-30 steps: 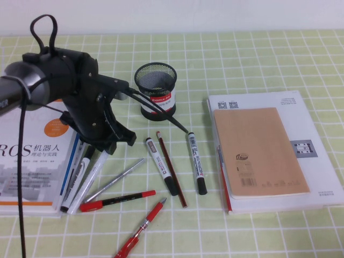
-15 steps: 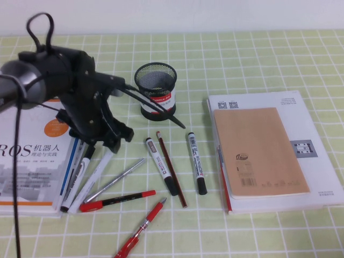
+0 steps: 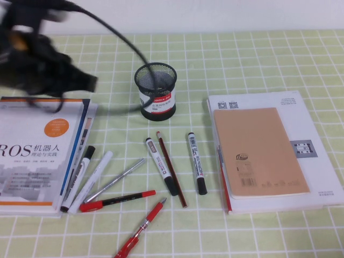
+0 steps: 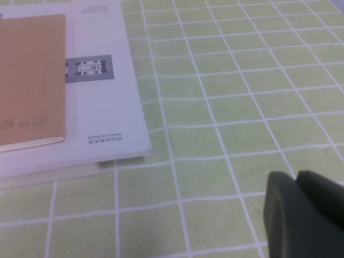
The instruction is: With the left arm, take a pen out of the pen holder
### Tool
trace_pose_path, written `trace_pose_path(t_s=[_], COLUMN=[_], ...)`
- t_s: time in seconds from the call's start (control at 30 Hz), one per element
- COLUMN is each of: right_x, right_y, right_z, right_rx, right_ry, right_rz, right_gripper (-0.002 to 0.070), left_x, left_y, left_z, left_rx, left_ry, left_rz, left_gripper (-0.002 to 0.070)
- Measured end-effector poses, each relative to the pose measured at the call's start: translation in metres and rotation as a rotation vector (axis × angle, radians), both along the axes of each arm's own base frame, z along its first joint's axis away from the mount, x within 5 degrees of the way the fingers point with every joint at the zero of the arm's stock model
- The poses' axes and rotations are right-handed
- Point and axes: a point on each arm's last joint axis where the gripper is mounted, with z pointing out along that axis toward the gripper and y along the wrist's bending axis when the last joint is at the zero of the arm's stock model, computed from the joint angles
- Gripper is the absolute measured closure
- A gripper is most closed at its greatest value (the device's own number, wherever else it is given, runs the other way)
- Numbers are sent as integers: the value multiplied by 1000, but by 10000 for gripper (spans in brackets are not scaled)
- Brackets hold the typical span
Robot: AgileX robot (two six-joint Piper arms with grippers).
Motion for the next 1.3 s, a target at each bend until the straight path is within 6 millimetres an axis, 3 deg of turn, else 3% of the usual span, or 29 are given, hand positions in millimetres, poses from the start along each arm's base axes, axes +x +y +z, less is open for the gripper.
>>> trace_pose_path(t_s=[0.1, 0.23, 0.37, 0.53, 0.63, 0.87, 1.1, 1.3], right_x=[0, 0, 0, 0, 0, 0, 0, 0], right_y=[0, 0, 0, 0, 0, 0, 0, 0], right_z=[0, 0, 0, 0, 0, 0, 0, 0], right_rx=[0, 0, 0, 0, 0, 0, 0, 0], right_ry=[0, 0, 0, 0, 0, 0, 0, 0], right_rz=[0, 0, 0, 0, 0, 0, 0, 0], right_gripper=[689, 689, 689, 689, 689, 689, 689, 689], left_x=[-40, -87, -123, -159, -170, -181, -194, -209], left_y=[14, 30, 47, 61, 68, 75, 95, 103], left_z=[10, -1, -16, -18, -25, -73, -126, -157], left_rx=[-78, -173, -176, -274, -267, -275, -266, -275], left_ry=[-120, -237, -371, -480, -535, -678, -742, -799], left_rz=[-1, 4, -1, 26, 30, 30, 228, 325], left_gripper=[675, 675, 675, 675, 675, 675, 675, 675])
